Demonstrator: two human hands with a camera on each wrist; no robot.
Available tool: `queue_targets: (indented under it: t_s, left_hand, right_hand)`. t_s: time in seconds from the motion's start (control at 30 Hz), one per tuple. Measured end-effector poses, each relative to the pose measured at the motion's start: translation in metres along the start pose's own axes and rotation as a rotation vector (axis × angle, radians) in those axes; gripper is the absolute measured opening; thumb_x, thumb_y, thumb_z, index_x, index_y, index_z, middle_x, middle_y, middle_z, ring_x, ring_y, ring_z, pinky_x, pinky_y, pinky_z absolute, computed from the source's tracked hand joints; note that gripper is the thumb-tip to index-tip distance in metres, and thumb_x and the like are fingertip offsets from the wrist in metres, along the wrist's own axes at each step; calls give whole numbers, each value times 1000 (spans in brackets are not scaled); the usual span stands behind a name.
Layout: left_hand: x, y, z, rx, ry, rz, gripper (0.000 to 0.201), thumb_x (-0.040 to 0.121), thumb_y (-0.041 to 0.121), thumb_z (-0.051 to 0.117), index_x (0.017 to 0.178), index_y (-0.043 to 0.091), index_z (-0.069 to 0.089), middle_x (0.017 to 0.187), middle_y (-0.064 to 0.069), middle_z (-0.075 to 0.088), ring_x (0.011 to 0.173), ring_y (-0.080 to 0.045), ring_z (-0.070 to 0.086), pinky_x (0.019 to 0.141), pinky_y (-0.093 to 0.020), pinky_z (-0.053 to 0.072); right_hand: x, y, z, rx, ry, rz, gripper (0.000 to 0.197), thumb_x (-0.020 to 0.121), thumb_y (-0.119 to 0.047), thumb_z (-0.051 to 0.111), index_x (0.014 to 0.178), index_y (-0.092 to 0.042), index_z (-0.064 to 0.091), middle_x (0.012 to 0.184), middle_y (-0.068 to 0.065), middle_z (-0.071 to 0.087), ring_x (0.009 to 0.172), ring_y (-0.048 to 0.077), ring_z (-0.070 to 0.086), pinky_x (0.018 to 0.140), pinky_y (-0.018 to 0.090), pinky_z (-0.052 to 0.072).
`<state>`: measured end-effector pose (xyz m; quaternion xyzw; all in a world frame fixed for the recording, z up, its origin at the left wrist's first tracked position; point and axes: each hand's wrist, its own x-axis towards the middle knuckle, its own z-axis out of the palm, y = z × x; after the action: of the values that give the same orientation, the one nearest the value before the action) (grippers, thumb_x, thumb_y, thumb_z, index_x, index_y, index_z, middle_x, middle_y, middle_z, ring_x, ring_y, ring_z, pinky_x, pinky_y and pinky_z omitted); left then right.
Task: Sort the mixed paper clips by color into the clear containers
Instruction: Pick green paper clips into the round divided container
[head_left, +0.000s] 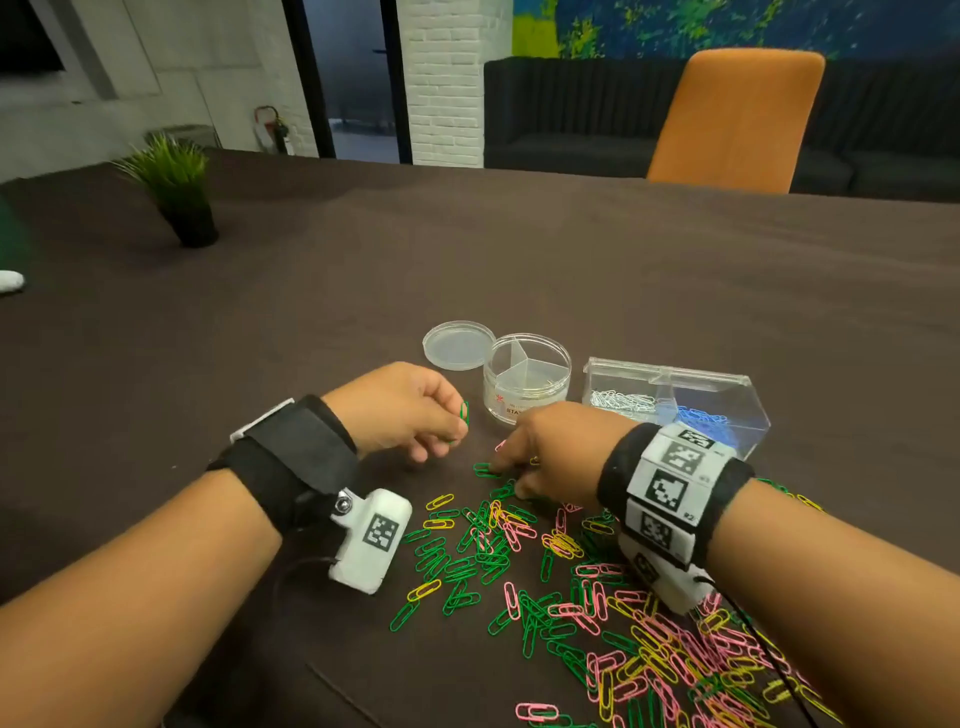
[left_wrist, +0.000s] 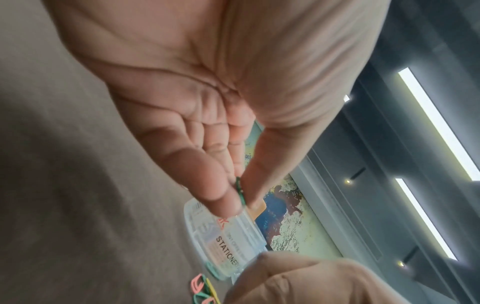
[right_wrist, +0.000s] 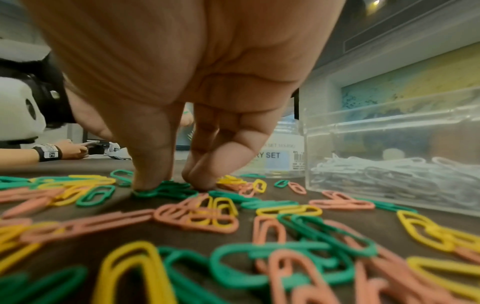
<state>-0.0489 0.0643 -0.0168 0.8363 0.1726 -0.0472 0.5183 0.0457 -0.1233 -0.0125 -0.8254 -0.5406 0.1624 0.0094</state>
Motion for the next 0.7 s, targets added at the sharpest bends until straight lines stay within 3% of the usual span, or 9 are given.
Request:
queue_targets:
  t_s: [0.13,0.27,0.47,0.6,0.7]
  left_hand:
    - [3,2,-3,-123,71,39,11,86,1,69,92,8,63,73,-7,67,59,-13,62,48,-20,49]
    - [19,20,0,6,104,96,9,87,5,69,86,11,63,73,-5,68,60,-14,63,47,-22,49]
    - [55,58,11,252,176,250,5,83,9,72,89,10,71,68,0,63,55,-9,59,43,-18,46]
    - [64,72,13,521,141,274,7,84,23,72,89,21,77,74,5,71,65,-10,66,58,-22,54]
    - [63,75,7,519,119,251,12,84,17,67,89,22,77,70,2,73,67,-14,71,63,-27,60]
  right_hand:
    - [3,-3,3,-33,6,-52,19,87,-23,65,103,-29,72,91,-11,67,83,13,58,71,20,38]
    - [-2,-1,10,-26,59,-91,8,85,-18,58,81,-24,62,74,-10,56,70,16,53,66,24,44]
    - [-16,22,-23,213,294,57,6,80,-15,63,77,-20,60,69,-7,58,63,10,53,65,23,46]
    - [-11,39,-57,159,435,158,7,82,-17,65,78,-21,61,72,-8,59,68,10,54,68,23,42]
    - [8,42,-67,59,391,198,6,87,-20,62,82,-23,61,77,-9,59,76,14,57,70,25,43]
